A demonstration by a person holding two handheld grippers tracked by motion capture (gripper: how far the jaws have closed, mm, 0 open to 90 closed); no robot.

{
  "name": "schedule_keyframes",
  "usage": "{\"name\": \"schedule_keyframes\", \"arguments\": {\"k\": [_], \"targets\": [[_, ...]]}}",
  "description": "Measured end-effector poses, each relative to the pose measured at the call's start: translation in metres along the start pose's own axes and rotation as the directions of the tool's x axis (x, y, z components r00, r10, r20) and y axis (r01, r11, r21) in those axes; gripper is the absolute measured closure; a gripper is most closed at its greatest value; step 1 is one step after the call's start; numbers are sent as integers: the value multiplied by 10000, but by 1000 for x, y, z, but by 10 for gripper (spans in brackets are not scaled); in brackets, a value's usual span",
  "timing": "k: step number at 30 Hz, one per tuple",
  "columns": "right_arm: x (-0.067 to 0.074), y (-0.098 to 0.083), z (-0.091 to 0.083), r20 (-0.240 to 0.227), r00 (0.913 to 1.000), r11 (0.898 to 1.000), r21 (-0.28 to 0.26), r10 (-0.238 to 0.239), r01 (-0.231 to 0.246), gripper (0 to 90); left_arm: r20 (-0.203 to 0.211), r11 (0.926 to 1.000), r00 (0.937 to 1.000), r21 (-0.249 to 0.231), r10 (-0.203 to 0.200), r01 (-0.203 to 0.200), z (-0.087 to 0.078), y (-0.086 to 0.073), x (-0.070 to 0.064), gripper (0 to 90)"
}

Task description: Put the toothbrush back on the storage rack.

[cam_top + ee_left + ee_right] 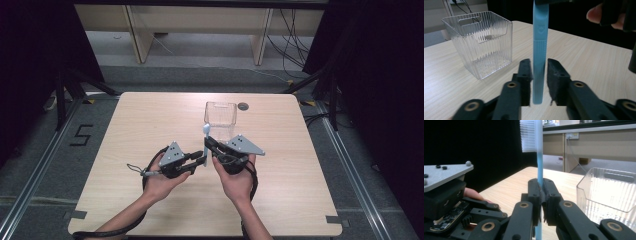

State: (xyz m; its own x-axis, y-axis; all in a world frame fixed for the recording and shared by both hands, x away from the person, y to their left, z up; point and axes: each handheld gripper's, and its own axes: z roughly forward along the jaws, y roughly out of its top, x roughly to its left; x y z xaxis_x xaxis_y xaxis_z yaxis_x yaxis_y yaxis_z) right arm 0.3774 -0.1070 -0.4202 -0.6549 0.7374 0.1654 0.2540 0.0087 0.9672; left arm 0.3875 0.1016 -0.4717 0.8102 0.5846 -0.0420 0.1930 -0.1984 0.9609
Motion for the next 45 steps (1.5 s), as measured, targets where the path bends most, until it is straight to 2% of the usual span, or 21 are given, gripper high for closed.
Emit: {"name": "schedule_keyframes", "arguments": {"k": [3, 4, 12, 13, 14, 15, 17, 19, 20, 21, 24, 26, 27, 30, 31, 34, 35, 39, 40, 44, 45], "targets": [[-3, 3, -3, 200, 9998, 9999, -84, -79, 81, 861, -79, 9996, 9995, -61, 291, -291, -4, -1, 0, 587], [-6, 5, -5, 331, 9993, 9998, -53, -165, 167, 861, -222, 9990, 9987, -12, 450, -450, -9, -2, 1, 541], [-12, 8, -8, 610, 9980, 9997, -161, -178, 188, 861, -829, 9979, 9945, -71, 638, -646, -31, -9, 10, 420], [-13, 8, -9, 700, 9971, 9993, -183, -309, 323, 861, -926, 9978, 9935, -47, 658, -665, -35, -11, 11, 408], [-13, 8, -8, 737, 9972, 9996, -212, -159, 175, 861, -1045, 9977, 9922, -15, 677, -682, -40, -13, 13, 398], [-15, 9, -9, 735, 9969, 9992, -242, -291, 310, 861, -1119, 9978, 9916, -43, 645, -654, -43, -16, 15, 390], [-15, 9, -9, 730, 9973, 9997, -207, -93, 108, 861, -1269, 9984, 9903, 33, 560, -560, -52, -22, 17, 383], [-15, 10, -9, 699, 9975, 9997, -203, -114, 128, 861, -1389, 9992, 9895, 23, 409, -409, -60, -28, 19, 383], [-17, 10, -10, 811, 9962, 9992, -236, -311, 331, 861, -1446, 9994, 9889, -25, 337, -345, -63, -31, 20, 383], [-17, 11, -10, 772, 9969, 9997, -169, -153, 166, 860, -1471, 9995, 9887, -87, 293, -309, -66, -34, 21, 382], [-18, 12, -11, 881, 9960, 9997, -186, -150, 167, 860, -1640, 9999, 9864, -82, 121, -137, -74, -42, 21, 376], [-19, 13, -11, 927, 9956, 9996, -245, -101, 124, 860, -1688, 9997, 9857, -243, 37, -79, -77, -47, 21, 374], [-22, 14, -12, 957, 9949, 9991, -257, -320, 346, 860, -1804, 9998, 9836, -205, -12, -25, -81, -51, 20, 371], [-24, 15, -13, 976, 9949, 9994, -198, -247, 268, 860, -1900, 9996, 9817, -285, -107, 54, -83, -54, 20, 365], [-25, 15, -13, 1019, 9948, 9997, -213, -94, 116, 860, -1927, 9994, 9811, -331, -152, 90, -84, -56, 20, 365], [-28, 18, -14, 1101, 9936, 9993, -226, -270, 296, 860, -1941, 9984, 9808, -556, -198, 91, -84, -59, 20, 360], [-28, 18, -15, 1117, 9937, 9997, -237, -71, 98, 860, -2018, 9990, 9792, -436, -191, 105, -86, -60, 20, 359], [-32, 20, -16, 1226, 9924, 9996, -233, -134, 164, 860, -2073, 9978, 9777, -628, -339, 212, -85, -66, 21, 352], [-33, 21, -17, 1295, 9915, 9996, -207, -136, 165, 860, -2142, 9984, 9762, -515, -329, 224, -86, -67, 20, 351], [-38, 23, -18, 1411, 9900, 9996, -260, -60, 98, 859, -2100, 9974, 9769, -670, -383, 247, -85, -71, 22, 347], [-40, 23, -17, 1395, 9899, 9991, -295, -266, 310, 859, -2177, 9983, 9752, -510, -403, 299, -86, -71, 22, 347]]}}
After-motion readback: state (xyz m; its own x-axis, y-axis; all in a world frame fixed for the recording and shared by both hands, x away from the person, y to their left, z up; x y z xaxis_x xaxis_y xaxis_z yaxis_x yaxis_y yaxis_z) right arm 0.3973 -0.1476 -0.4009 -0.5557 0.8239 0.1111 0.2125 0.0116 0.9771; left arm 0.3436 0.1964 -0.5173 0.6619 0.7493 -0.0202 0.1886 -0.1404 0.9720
